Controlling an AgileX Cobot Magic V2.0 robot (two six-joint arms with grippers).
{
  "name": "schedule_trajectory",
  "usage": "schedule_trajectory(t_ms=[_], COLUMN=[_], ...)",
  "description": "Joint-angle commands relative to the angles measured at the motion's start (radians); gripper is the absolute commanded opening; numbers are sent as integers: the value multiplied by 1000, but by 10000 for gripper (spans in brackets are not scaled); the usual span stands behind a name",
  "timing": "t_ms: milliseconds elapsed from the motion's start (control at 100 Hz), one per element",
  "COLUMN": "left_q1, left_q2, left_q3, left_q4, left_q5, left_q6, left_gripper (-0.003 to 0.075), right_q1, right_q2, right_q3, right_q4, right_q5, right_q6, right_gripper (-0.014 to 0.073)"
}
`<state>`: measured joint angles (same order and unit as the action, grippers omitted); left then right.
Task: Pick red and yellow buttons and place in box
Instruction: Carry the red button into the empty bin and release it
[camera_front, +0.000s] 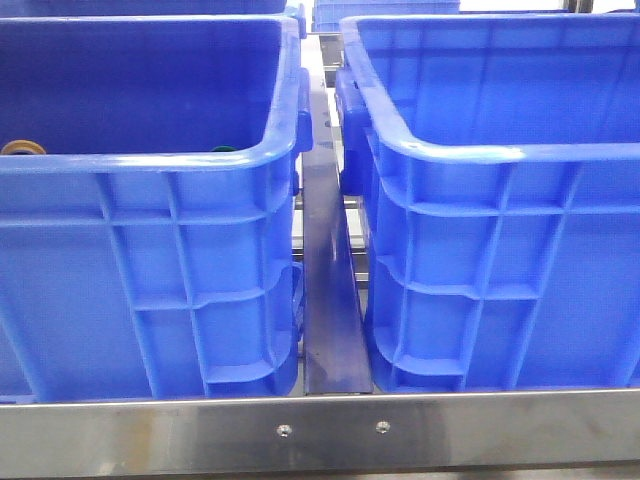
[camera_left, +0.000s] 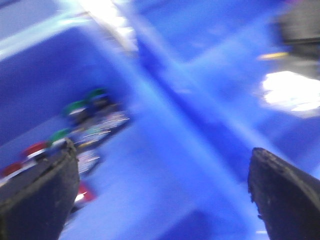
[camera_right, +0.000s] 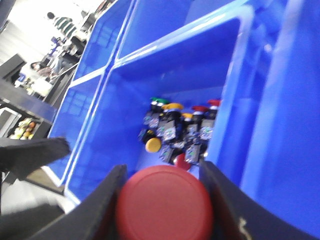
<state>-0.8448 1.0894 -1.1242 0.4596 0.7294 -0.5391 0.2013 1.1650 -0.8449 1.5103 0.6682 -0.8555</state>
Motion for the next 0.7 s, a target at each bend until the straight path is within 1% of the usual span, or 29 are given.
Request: schedule_trajectory(t_ms=[0,170,260,380,460,510,580,630,690], left_q1=[76,281,382,490,536,554,565,565,565], left_q2=[-72,-198,-269,-364,-429,-463,-506,-531,-551], left_q3=[15,137,202,279,327,349,370,377,377], left_q4=[20,20,20,20,20,22,26,27,30], left_q5=[-44,-41,-22,14,17,17,17,17,17], left_q6=[-32,-79,-79,-79,-77,-77,-77,-77,-76], left_gripper=[640,640,640,638,624,598,535,470,363], right_q1=[-20,-38,-38,-38,-38,-38,-38,-38,-38], right_q2=[-20,-20,-20,-20,-20,-20,-20,-20,-20], right_q3=[-38,-38,-38,-38,-38,-38,-38,-38,-38], right_q4=[37,33,33,33,33,33,33,33,33], right_q5=[9,9,-8,-37,-61,-78,-112,-148,-196], right_q6=[-17,-43,-58,-85,-104,-118,-137,-155,-189], right_gripper=[208,208,208,208,208,208,208,208,208])
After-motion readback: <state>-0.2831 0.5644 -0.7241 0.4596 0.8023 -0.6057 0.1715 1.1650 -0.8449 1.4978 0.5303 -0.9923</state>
